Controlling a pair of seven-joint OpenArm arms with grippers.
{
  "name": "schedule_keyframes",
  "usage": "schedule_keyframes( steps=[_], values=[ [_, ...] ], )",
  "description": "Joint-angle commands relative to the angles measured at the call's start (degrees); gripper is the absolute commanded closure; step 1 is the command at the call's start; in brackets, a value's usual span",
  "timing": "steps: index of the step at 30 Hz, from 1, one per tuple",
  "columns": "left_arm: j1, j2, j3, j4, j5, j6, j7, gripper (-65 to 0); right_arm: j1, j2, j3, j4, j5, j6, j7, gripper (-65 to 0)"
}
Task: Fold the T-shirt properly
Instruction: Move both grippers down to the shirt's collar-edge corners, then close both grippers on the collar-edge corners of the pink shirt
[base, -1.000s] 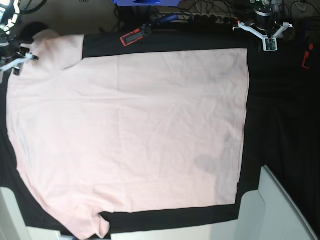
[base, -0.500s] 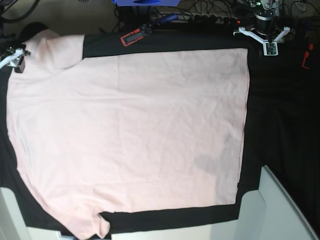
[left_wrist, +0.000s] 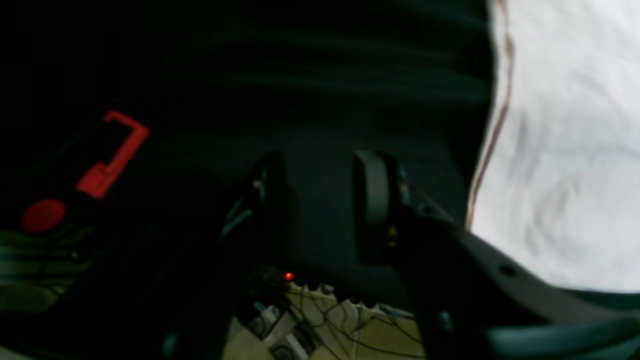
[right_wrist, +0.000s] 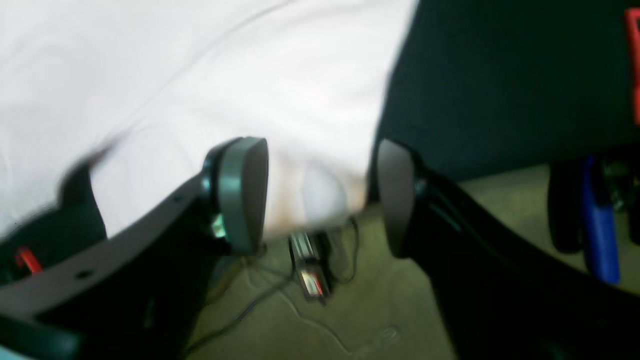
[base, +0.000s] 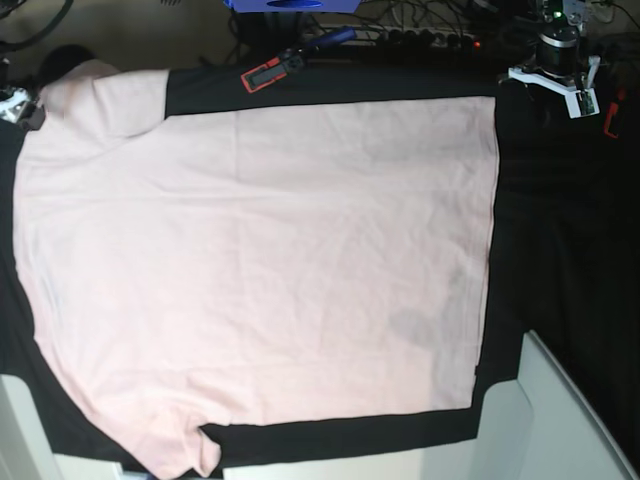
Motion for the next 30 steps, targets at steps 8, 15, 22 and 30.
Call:
schedule_keyframes(
  steps=[8, 15, 22, 30],
  values=[
    [0.21, -0.69, 0.04, 0.59, -0.16, -0.27, -1.25, -22.5, 0.04, 1.31, 0.52, 2.44, 10.23, 0.56, -3.61, -64.4],
    [-0.15, -0.78, -0.05, -0.46, -0.16, -0.27, -1.25, -22.5, 0.48, 2.1, 0.52, 2.09, 11.11, 0.56, -4.57, -64.1],
    [-1.29, -0.78, -0.05, -2.31, -0.16, -0.27, -1.34, -22.5, 1.54, 2.98, -0.09, -10.22, 11.02, 0.56, 0.79, -64.0],
    [-1.38, -0.95, -0.05, -2.31, -0.16, -0.27, -1.34, -22.5, 1.54, 6.5, -0.09, -17.16, 10.93, 0.56, 3.87, -64.0]
  ],
)
